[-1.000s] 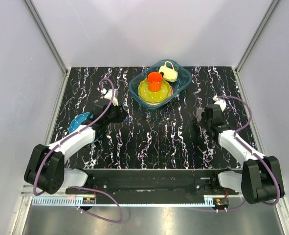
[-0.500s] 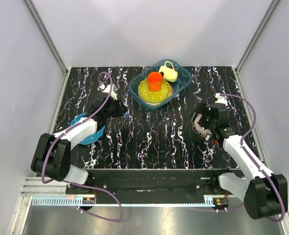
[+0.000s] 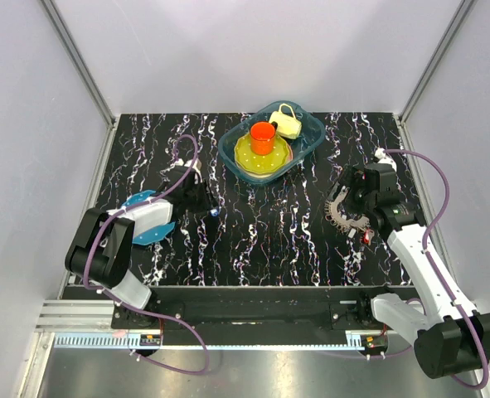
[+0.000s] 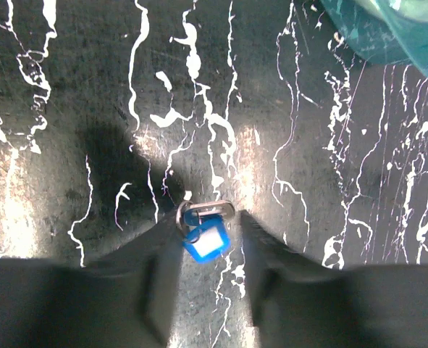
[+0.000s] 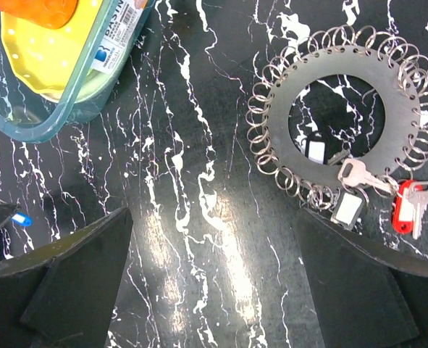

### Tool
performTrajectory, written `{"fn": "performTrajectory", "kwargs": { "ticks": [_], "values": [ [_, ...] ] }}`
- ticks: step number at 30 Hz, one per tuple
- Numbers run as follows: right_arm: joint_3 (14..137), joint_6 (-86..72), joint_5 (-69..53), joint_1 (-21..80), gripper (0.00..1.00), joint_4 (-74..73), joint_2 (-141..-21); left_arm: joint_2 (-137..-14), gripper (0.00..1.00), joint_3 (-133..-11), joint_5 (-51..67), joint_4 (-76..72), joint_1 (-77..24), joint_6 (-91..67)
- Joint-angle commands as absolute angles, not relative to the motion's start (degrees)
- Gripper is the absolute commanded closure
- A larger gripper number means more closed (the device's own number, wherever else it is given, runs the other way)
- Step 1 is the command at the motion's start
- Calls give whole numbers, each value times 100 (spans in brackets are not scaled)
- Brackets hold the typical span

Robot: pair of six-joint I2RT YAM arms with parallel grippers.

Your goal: Remove the keys from the keyring

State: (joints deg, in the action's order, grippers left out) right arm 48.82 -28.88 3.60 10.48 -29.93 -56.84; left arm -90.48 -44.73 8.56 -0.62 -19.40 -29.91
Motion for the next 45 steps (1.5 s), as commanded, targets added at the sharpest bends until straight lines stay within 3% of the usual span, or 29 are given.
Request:
{"fn": "performTrajectory", "kwargs": {
  "ticks": [1,4,6,13,24,45],
  "values": [
    [5413,-3102,588,1046,0,-3814,-5748,-8720,49,-4570,844,113,-1925,-3033],
    [5677,-3138,440,1063,0,-4042,-5748,-8114,29,-4605,808,395,-1925,-2893],
    [5888,-3129,256,1055,0,-4174,-5661,-7562,1,-4676,914,623,-1925,-2787],
    [6477,-3085,-473,1046,0,-4281,-5125,-5709,1,-4869,1651,993,-1925,-2181],
    [6355,-3199,-1705,1055,0,-3376,-4140,-3244,1,-4114,2891,-289,-1925,-2442],
    [6003,-3252,-1670,1055,0,-2760,-3735,-2927,1,-3929,3059,-352,-1925,-2487]
  ]
}}
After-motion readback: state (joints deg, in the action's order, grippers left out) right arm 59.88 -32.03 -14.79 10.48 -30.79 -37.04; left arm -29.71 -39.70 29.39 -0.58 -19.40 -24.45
